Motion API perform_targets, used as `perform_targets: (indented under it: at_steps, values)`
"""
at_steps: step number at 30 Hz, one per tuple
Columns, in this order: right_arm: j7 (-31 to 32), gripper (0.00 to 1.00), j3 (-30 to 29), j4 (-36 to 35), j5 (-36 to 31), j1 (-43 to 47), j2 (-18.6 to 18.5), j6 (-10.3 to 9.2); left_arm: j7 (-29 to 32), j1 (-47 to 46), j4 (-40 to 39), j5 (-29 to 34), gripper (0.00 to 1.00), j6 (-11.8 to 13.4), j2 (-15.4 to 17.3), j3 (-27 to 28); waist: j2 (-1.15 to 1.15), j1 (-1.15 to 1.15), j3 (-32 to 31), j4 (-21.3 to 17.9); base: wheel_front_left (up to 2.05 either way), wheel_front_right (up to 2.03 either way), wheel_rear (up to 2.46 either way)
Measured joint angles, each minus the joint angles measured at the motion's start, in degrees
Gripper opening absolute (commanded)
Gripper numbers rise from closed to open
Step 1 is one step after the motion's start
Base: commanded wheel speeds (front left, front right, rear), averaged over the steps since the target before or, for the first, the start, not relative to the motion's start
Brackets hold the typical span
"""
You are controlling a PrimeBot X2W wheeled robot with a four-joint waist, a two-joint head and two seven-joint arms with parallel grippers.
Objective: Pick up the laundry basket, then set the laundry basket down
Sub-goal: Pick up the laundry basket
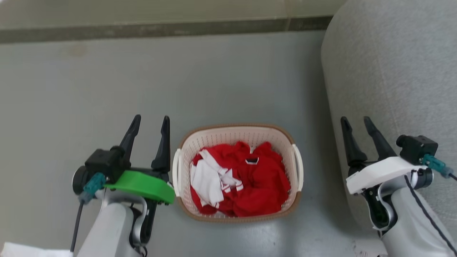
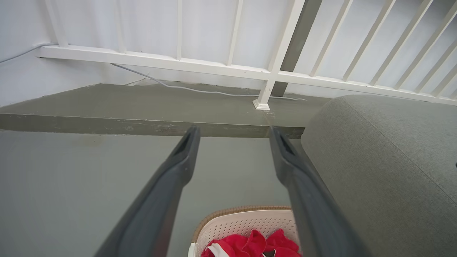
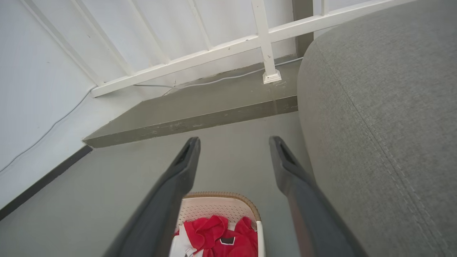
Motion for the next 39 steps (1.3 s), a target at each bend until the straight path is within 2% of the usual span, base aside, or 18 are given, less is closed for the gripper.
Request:
perform_targets:
  at_steps: [7, 25, 37, 39]
  values:
    - [0.3, 1.00, 0.1, 5.1, 0.1, -3.9, -1.4, 0.01, 0.0, -4.6, 3.7, -1.8, 1.00, 0.0, 0.0, -1.2, 0.00, 0.00, 5.3, 0.7, 0.00, 0.00, 0.00]
    - [2.9, 1.00, 2.2, 17.8, 1.1, -14.5, -1.7, 0.51, 0.0, -16.1, 18.7, -6.6, 1.00, 0.0, -0.3, -6.3, 0.00, 0.00, 18.2, 3.2, 0.00, 0.00, 0.00]
    - [6.0, 1.00, 5.9, 23.8, 2.5, -21.4, -1.5, 0.52, 0.0, -24.1, 27.9, -11.3, 1.00, -0.1, -0.5, -10.4, 0.00, 0.00, 26.8, 4.2, 0.00, 0.00, 0.00]
    - [6.1, 1.00, 6.7, 24.2, 3.0, -22.2, -1.5, 0.52, 0.0, -25.4, 29.0, -12.5, 1.00, -0.8, -0.6, -11.0, 0.00, 0.00, 28.0, 4.3, 0.00, 0.00, 0.00]
